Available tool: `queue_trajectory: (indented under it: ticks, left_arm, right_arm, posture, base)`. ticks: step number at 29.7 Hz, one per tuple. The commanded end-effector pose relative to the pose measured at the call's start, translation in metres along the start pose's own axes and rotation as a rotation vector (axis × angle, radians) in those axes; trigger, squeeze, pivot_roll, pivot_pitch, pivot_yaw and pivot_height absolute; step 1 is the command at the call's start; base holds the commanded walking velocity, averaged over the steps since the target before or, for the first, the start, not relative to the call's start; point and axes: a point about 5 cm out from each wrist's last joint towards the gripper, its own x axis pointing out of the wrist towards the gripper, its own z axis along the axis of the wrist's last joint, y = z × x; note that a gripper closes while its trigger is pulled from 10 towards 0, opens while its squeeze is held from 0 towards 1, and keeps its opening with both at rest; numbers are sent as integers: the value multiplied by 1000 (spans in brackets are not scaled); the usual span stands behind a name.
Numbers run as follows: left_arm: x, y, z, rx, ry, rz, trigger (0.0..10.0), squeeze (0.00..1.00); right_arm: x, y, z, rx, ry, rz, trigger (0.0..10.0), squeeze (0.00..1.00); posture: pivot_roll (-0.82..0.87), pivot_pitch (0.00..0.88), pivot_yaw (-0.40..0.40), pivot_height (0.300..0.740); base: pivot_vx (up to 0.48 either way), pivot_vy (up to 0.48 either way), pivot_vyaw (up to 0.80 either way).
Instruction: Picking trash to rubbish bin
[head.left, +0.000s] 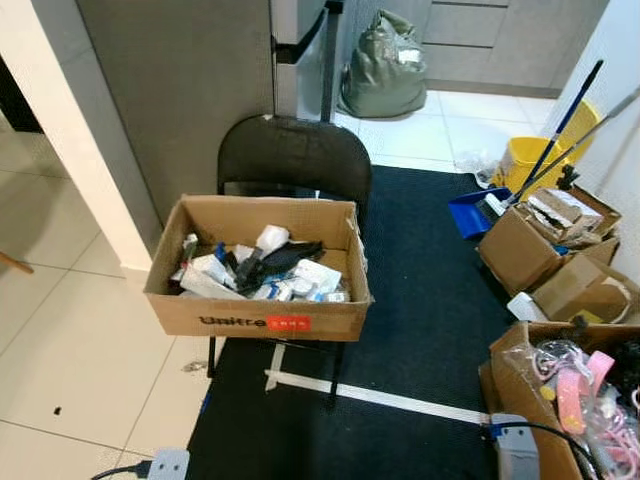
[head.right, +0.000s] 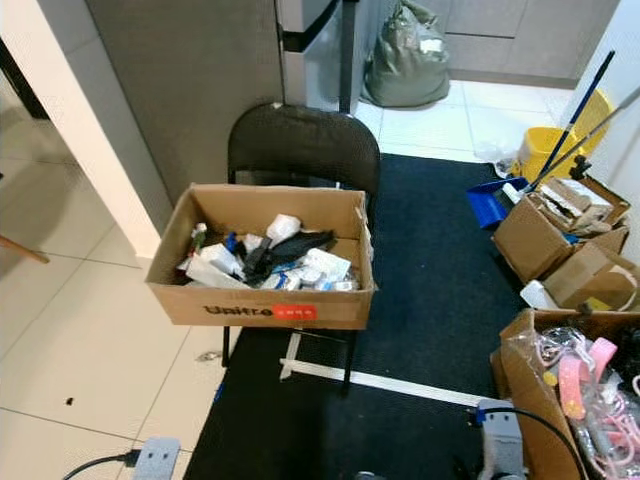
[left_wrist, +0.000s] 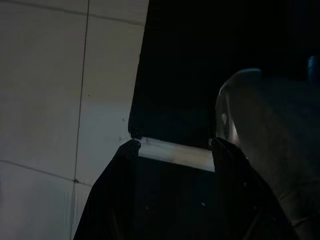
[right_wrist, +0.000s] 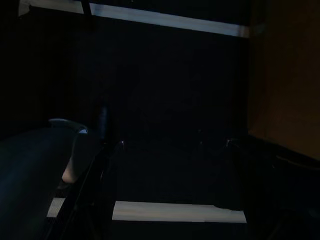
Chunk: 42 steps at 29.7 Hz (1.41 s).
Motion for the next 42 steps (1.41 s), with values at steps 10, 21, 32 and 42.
queue_trajectory:
  ticks: [10, 21, 32, 42]
  left_arm:
    - [-4, -15, -17, -11, 50, -36, 10000, 0]
    - [-2, -15, -10, 30, 40, -49, 10000, 0]
    - [4, -13, 16, 79, -12, -62, 10000, 0]
    - [3, -8, 13, 134, 2, -75, 10000, 0]
  right_arm:
    - [3, 1, 10, -39, -3, 10, 10000, 0]
    - [2, -6, 17, -30, -27, -16, 10000, 0]
    - [0, -15, 16, 24, -34, -58, 10000, 0]
    - [-1, -9, 4, 81, -31, -66, 10000, 0]
  posture:
    - [19, 57, -69, 740]
    - [-17, 26, -49, 740]
    - [-62, 8, -7, 740]
    - [-107, 24, 44, 740]
  base:
    - [0, 0, 0]
    - [0, 0, 0]
    - [0, 0, 0]
    - [0, 0, 0]
